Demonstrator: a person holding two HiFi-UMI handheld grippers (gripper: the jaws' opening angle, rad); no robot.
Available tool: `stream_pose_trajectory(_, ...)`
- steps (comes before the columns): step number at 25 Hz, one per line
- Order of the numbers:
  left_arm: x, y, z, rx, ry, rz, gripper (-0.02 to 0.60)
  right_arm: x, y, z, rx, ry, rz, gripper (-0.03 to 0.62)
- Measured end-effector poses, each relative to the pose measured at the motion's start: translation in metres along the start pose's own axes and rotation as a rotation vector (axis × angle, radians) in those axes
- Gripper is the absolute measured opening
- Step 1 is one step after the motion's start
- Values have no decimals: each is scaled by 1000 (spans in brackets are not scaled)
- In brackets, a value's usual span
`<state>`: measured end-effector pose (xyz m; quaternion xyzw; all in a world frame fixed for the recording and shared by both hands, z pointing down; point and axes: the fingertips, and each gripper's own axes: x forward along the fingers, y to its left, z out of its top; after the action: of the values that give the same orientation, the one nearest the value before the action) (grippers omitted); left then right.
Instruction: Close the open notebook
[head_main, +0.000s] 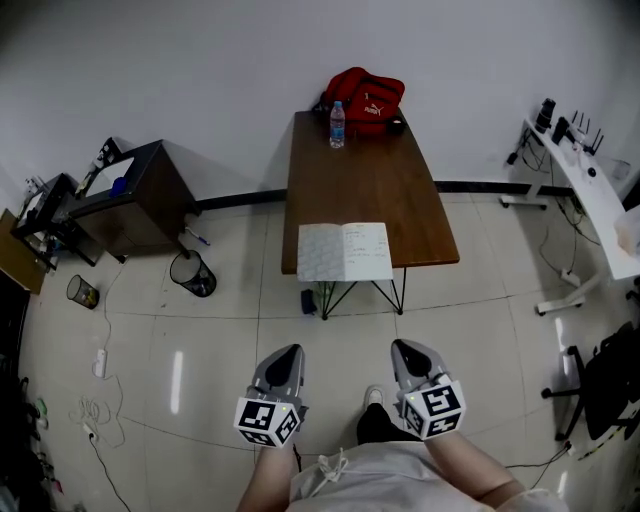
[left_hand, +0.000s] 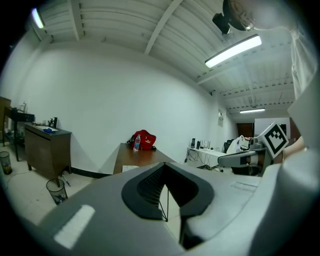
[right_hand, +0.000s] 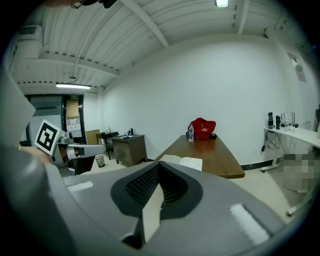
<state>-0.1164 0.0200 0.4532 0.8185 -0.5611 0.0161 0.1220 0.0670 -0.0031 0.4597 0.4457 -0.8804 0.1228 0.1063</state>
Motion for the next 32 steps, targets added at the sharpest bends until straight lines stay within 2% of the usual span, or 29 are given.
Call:
stream_pose_trajectory(6,86,23,19,-1,9,46,6,64,-70,31,-16,3,24,8)
stream_pose_trajectory(13,139,47,23,-51,27,103,6,115,-118,51,-18,25,59,8)
stream_pose_trajectory(20,155,77,-1,-83,93,153,6,154,-129,38,16,75,85,8)
stream_pose_trajectory(29,193,127,-44,-154,187,132,6,204,-131,15,17,183,82,8)
stream_pose_trajectory(32,206,151,-66,-180,241,147,42,228,-122,3,10,229,94,8)
